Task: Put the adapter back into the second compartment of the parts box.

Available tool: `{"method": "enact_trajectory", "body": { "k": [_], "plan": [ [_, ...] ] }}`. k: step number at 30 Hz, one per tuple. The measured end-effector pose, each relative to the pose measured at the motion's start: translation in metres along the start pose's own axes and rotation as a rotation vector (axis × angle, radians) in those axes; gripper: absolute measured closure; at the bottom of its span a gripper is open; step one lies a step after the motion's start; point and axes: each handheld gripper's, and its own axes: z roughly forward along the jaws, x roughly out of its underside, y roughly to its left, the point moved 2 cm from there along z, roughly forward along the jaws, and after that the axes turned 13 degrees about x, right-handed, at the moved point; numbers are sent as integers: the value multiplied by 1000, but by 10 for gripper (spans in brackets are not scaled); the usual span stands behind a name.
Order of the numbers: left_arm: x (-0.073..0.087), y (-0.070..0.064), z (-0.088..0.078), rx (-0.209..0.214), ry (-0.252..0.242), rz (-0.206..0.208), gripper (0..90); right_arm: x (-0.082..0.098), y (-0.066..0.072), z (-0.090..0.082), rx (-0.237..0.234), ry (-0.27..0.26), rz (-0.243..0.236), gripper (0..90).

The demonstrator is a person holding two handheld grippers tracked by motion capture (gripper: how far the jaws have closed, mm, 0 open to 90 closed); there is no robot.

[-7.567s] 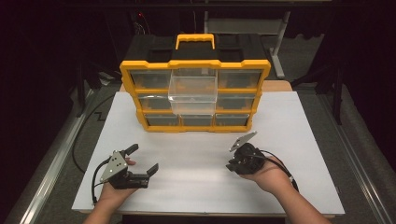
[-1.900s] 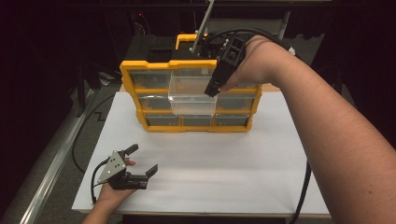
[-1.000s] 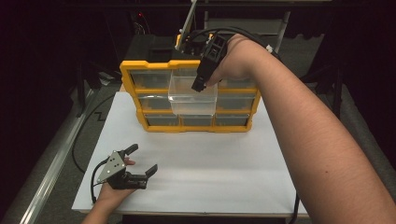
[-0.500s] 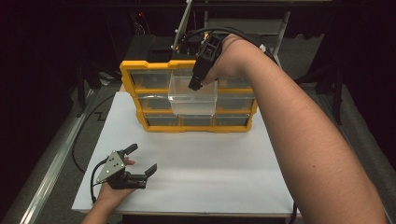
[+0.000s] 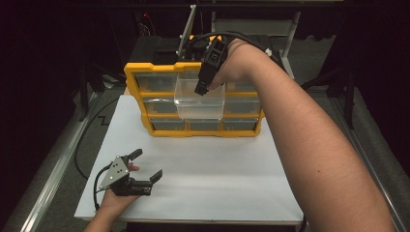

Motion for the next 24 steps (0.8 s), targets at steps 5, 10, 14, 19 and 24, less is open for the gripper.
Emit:
{"method": "enact_trajectory", "body": {
  "k": [5,10,14,19,24],
  "plan": [
    [0,0,0,0,-1,-1,2,0,-1,0,2,-5,2,763],
    [0,0,0,0,0,0,2,1,-2,-2,6,-18,2,760],
    [0,0,0,1,-1,-1,2,2,-4,-5,11,-33,9,758],
    [0,0,0,-1,-1,-1,2,5,-6,-11,-5,-42,38,553],
    [0,0,0,1,1,0,2,13,-5,-21,13,-49,55,428]
  ]
}}
